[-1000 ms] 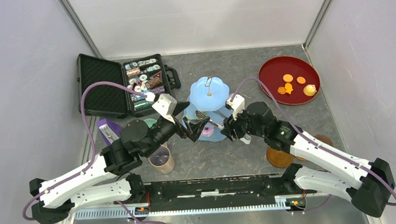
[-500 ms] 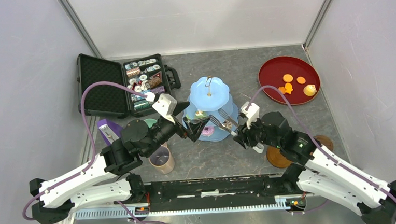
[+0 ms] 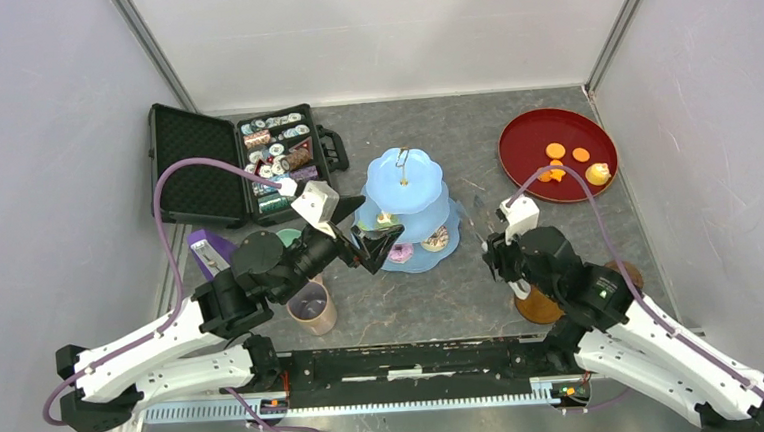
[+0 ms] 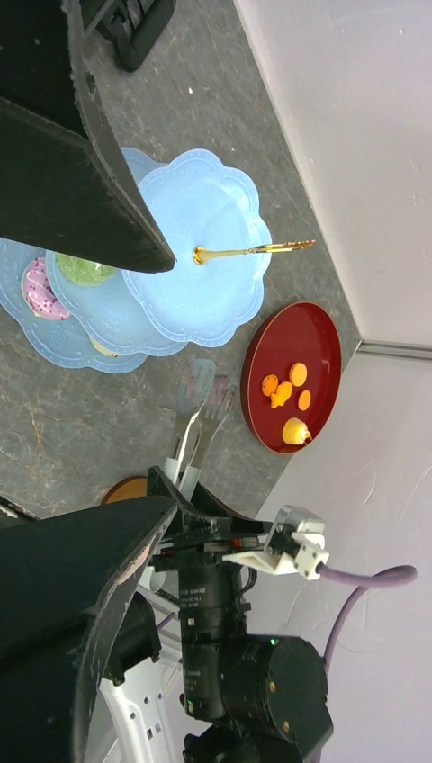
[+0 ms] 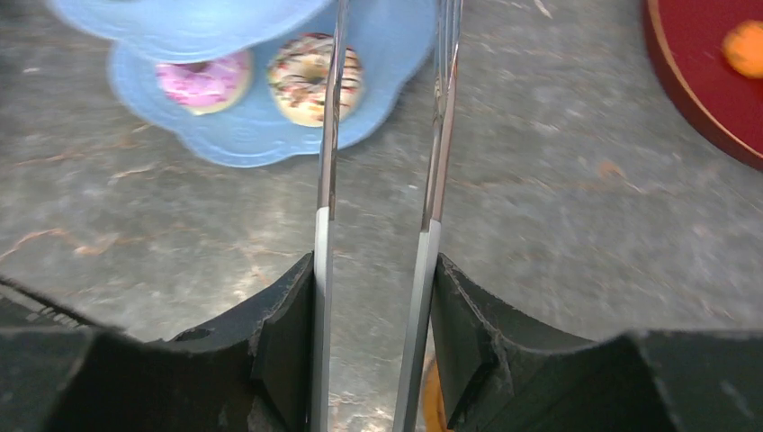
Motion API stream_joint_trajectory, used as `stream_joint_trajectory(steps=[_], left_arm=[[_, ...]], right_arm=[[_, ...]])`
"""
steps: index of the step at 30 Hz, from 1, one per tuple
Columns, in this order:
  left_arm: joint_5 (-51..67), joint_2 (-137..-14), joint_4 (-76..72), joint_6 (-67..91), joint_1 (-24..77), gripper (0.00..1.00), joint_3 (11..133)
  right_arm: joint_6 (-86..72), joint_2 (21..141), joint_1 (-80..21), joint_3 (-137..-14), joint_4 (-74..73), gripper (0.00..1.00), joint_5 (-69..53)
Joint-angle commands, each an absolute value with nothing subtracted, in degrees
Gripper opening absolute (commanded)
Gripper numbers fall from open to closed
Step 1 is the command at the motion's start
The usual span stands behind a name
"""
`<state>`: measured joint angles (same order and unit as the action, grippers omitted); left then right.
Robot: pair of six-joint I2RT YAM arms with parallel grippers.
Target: Serve the afternoon tea
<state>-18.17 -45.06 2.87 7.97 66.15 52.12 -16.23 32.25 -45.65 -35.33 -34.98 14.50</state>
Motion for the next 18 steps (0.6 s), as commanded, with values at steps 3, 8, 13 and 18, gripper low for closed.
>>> stream_joint_trajectory(steps=[3, 8, 13, 18], left_arm=[[-19.01, -44.12, 0.79, 5.45, 66.53, 1.0, 53.17], [-18.69, -44.11, 0.79, 5.71, 66.53, 1.0, 53.17], [-18.61, -44.21, 0.7, 5.89, 66.53, 1.0, 53.09], [-18.37, -44.25, 0.45, 5.98, 66.53, 1.0, 52.91]], right_arm=[[-23.9, 39.0, -45.75, -41.57, -41.53, 0.5, 38.86], [-18.41, 46.89, -35.93, -43.08, -34.89, 0.49, 37.02], [-11.8, 54.36, -15.3, -43.86, -24.76, 0.49, 21.01], [-10.52, 63.58, -0.61, -46.44, -19.89, 0.5, 13.25]])
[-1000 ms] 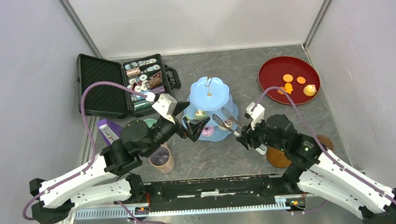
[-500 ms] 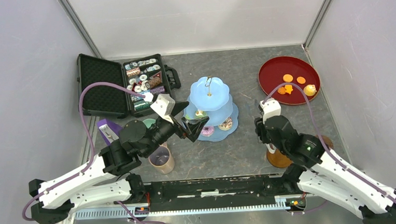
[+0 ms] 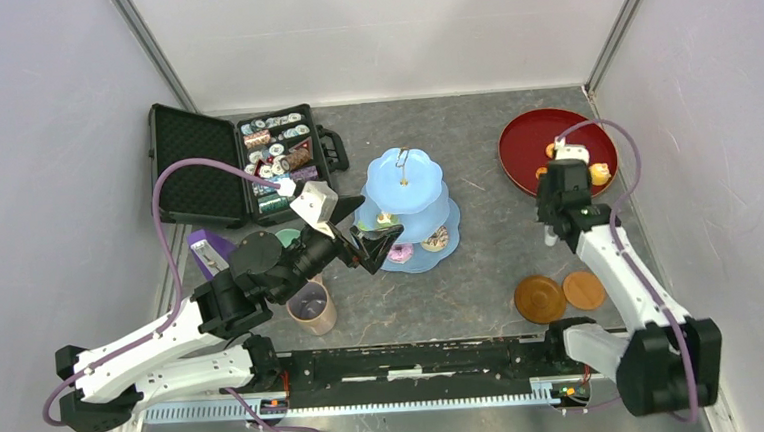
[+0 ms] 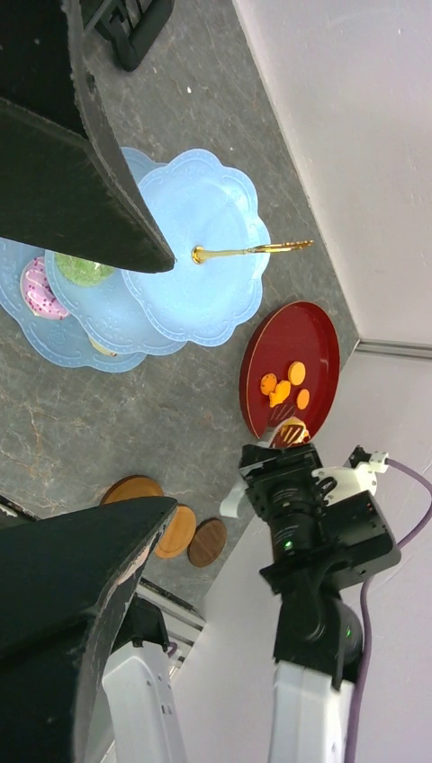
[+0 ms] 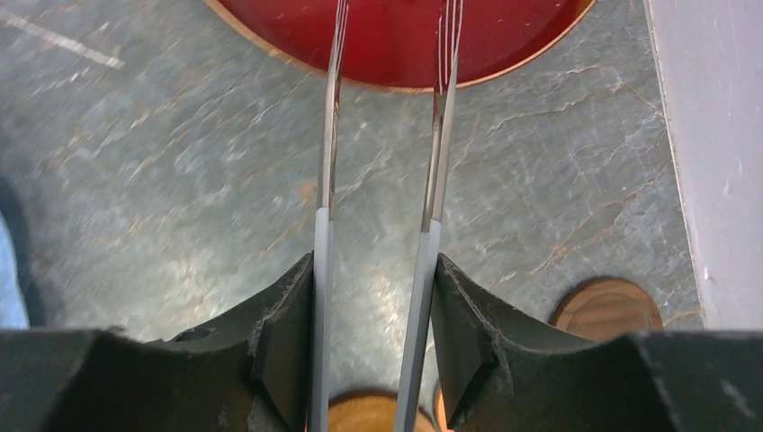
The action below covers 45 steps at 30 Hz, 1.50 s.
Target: Serve the afternoon tea
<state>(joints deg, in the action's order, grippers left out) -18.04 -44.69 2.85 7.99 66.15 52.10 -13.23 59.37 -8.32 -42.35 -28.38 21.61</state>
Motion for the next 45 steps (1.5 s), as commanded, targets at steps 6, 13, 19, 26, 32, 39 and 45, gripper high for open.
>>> stream_joint_trajectory(steps=[6, 13, 19, 26, 32, 39, 45], left_arm=[[-18.47, -44.53, 0.27, 5.89, 66.54, 1.0, 52.73], [-18.51, -44.78, 0.26, 5.8, 66.55, 1.0, 52.47], [-18.42, -44.81, 0.26, 5.88, 66.53, 1.0, 52.4], [-18.21, -44.74, 0.26, 5.98, 66.53, 1.0, 52.38], [-18.23, -44.56, 0.29, 5.98, 66.53, 1.0, 52.36], [-18.26, -44.47, 0.26, 5.98, 66.6, 1.0, 52.29], [-18.11, -44.55, 0.26, 6.07, 66.53, 1.0, 52.37]], right_arm=[[-12.1, 68.01, 12.38, -46.94, -15.16, 0.51, 5.83], [-14.65, 71.69, 19.45, -47.57, -13.33, 0.53, -1.99], [-15.29, 72.94, 21.89, -49.84, -14.75, 0.55, -2.93], [-15.14, 76.59, 24.49, -54.14, -18.29, 0.56, -5.26], [-16.45, 77.97, 24.96, -56.19, -19.97, 0.57, -5.88], [-16.34, 78.87, 25.53, -57.26, -21.25, 0.57, -5.06], [-16.51, 80.63, 26.28, -57.89, -20.58, 0.57, -5.45]])
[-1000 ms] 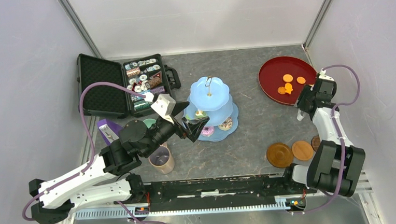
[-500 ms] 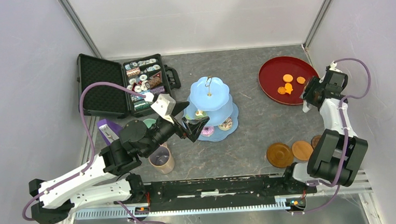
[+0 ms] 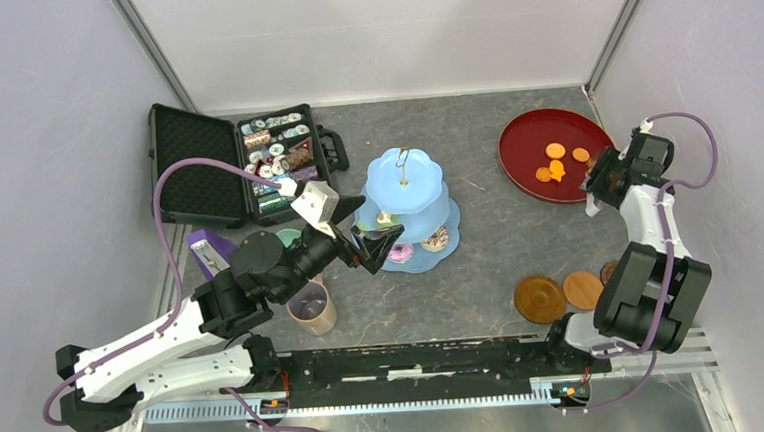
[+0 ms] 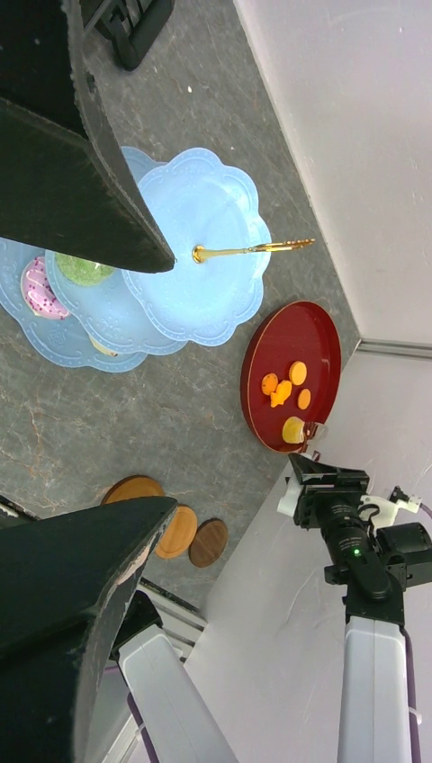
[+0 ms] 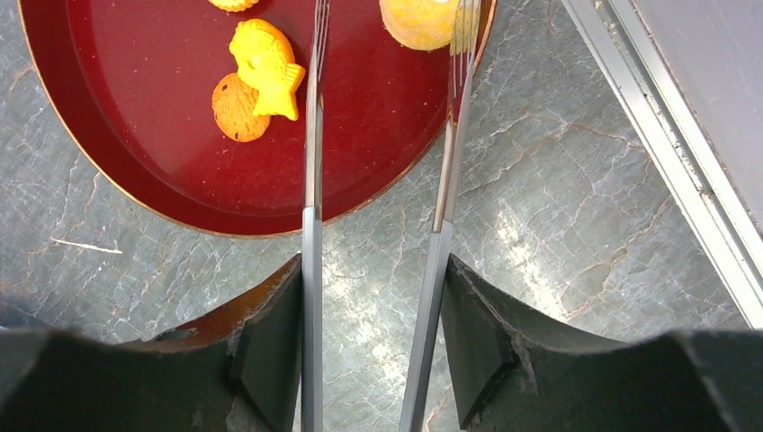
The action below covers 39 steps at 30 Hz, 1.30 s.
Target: Serve the afternoon tea
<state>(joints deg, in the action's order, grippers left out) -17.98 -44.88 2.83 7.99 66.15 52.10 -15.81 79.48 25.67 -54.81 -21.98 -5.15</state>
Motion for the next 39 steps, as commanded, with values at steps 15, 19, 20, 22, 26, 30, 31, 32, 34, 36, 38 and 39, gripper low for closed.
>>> stream_joint_trajectory(steps=[15, 19, 20, 22, 26, 30, 31, 32, 34, 36, 38, 39], left_arm=[[-18.21, -44.46, 0.26, 5.93, 66.53, 1.0, 52.39], [-18.49, -44.54, 0.26, 5.8, 66.53, 1.0, 52.49], [-18.38, -44.64, 0.26, 5.8, 66.55, 1.0, 52.52], [-18.31, -44.62, 0.26, 5.8, 66.54, 1.0, 52.48], [-18.38, -44.78, 0.26, 5.8, 66.53, 1.0, 52.47], [-18.44, -44.92, 0.26, 5.71, 66.54, 1.0, 52.47], [-18.48, -44.95, 0.26, 5.71, 66.53, 1.0, 52.49], [-18.5, -45.06, 0.27, 5.71, 66.58, 1.0, 52.47], [-18.42, -45.09, 0.26, 5.71, 66.53, 1.0, 52.53], [-18.53, -45.18, 0.27, 5.71, 66.56, 1.0, 52.57], [-18.37, -45.18, 0.26, 5.71, 66.53, 1.0, 52.56], [-18.39, -45.19, 0.26, 5.71, 66.54, 1.0, 52.56]], right_arm=[[-16.64, 87.65, 26.46, -60.29, -17.56, 0.57, -4.97], [-16.45, 88.77, 26.46, -60.61, -16.82, 0.57, -3.96], [-16.29, 89.32, 26.46, -60.84, -16.91, 0.57, -3.94], [-16.11, 90.35, 26.46, -61.16, -16.76, 0.57, -3.95], [-16.25, 91.31, 26.46, -61.47, -15.91, 0.57, -3.44], [-16.12, 92.7, 26.46, -62.61, -15.72, 0.57, -2.99], [-16.11, 92.97, 26.46, -62.84, -15.66, 0.58, -2.99], [-16.1, 93.32, 26.46, -62.98, -15.55, 0.58, -2.98], [-16.23, 93.85, 26.46, -63.09, -15.32, 0.58, -3.23], [-16.25, 94.14, 26.41, -62.82, -15.27, 0.56, -3.49], [-16.11, 93.62, 26.21, -62.07, -14.81, 0.5, -3.58], [-15.88, 93.33, 26.13, -61.59, -14.6, 0.47, -3.3]])
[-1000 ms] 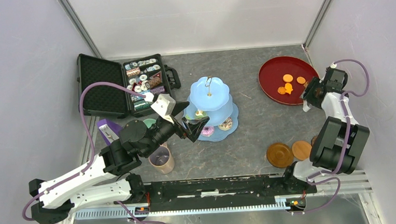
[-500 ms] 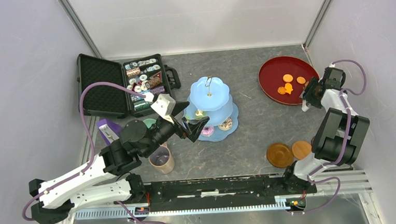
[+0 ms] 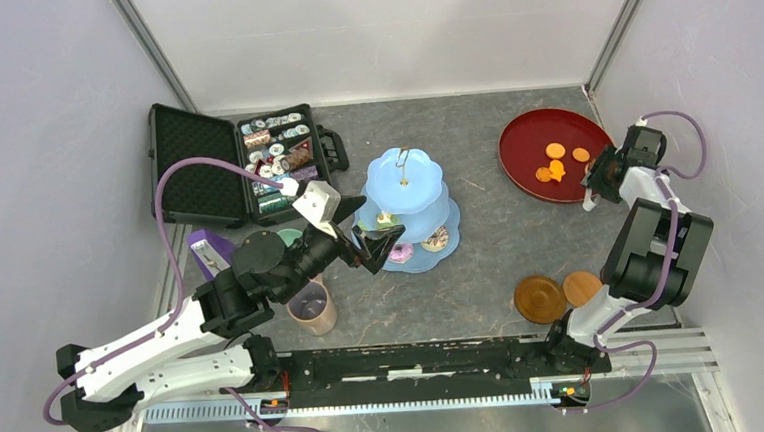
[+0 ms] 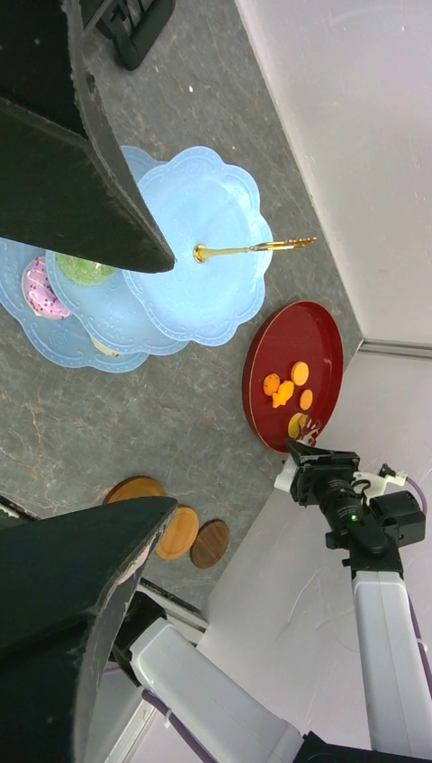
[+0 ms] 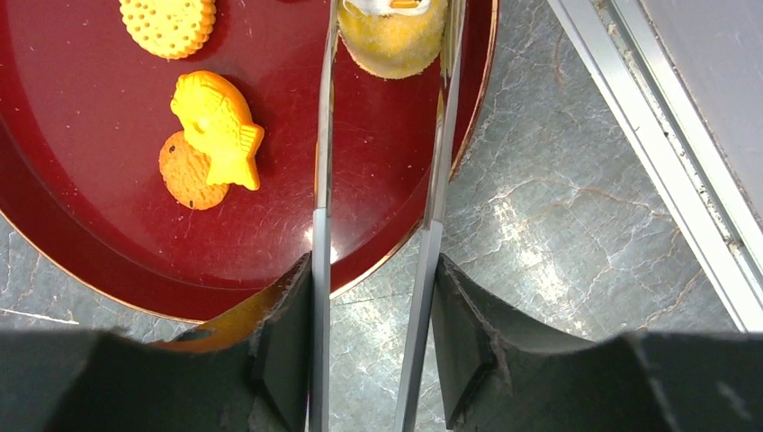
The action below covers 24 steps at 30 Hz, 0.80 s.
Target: Serve the afternoon tea
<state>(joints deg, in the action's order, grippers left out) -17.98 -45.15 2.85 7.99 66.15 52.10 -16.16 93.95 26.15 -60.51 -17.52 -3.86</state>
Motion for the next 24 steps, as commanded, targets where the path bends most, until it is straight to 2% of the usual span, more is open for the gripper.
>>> stream_joint_trajectory(steps=[1, 5, 10, 21, 24], left_arm=[[-18.4, -45.18, 0.26, 5.71, 66.58, 1.0, 52.56], [-18.35, -45.09, 0.26, 5.71, 66.54, 1.0, 52.65], [-18.22, -44.87, 0.26, 5.83, 66.56, 1.0, 52.73], [-18.88, -44.25, 0.44, 5.36, 66.53, 1.0, 53.0], [-18.91, -44.33, 0.53, 5.27, 66.56, 1.0, 53.09]], right_arm=[[-15.73, 93.02, 26.1, -61.33, -14.53, 0.46, -2.95], [-14.78, 91.15, 25.56, -60.78, -14.78, 0.37, -3.25], [-13.58, 84.66, 23.38, -57.61, -13.24, 0.31, -4.15], [-11.38, 63.0, 18.31, -40.94, -12.74, 0.26, -15.67], [-11.6, 57.03, 17.48, -37.37, -14.16, 0.26, -22.71]])
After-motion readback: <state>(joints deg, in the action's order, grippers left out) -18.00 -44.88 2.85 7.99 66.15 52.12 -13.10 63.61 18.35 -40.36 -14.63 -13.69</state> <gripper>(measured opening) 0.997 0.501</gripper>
